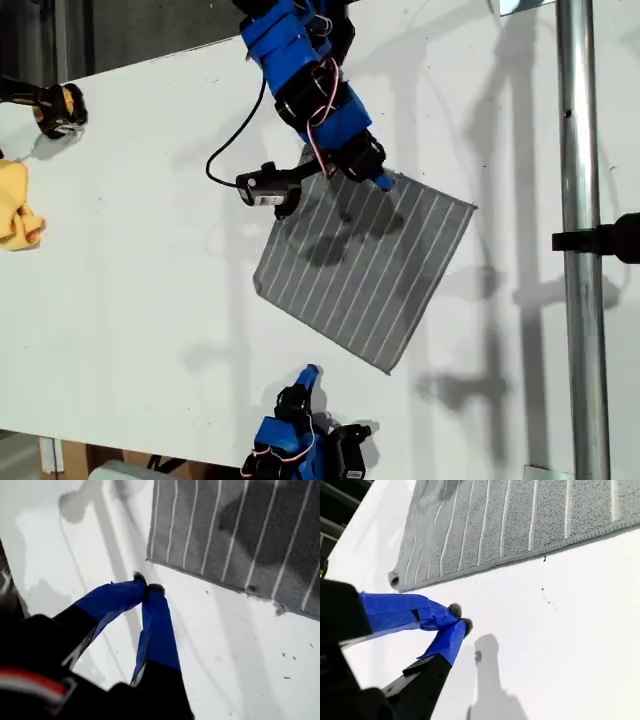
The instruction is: Grasp corners of a towel and fold twice.
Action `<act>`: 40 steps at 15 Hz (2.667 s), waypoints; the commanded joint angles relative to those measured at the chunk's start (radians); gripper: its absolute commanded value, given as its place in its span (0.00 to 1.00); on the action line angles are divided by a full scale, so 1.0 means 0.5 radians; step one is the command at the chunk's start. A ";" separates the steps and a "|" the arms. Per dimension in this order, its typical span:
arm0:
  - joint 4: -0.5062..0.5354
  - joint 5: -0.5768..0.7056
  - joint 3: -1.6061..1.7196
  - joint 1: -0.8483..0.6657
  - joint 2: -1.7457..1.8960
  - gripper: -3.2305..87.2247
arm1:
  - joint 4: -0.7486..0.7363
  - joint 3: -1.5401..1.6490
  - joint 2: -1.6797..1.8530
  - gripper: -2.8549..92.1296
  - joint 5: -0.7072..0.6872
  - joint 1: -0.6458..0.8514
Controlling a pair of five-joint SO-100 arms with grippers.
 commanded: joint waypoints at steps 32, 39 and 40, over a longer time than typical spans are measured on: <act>0.003 -0.012 0.012 -0.015 0.009 0.02 | -0.788 -0.377 -1.552 0.31 -0.304 -0.230; 0.000 -0.009 0.012 -0.015 0.009 0.02 | -0.362 -0.390 -1.881 0.31 -0.193 -0.092; 0.000 -0.003 0.012 -0.018 0.009 0.02 | -0.319 -0.393 -1.896 0.31 -0.178 -0.092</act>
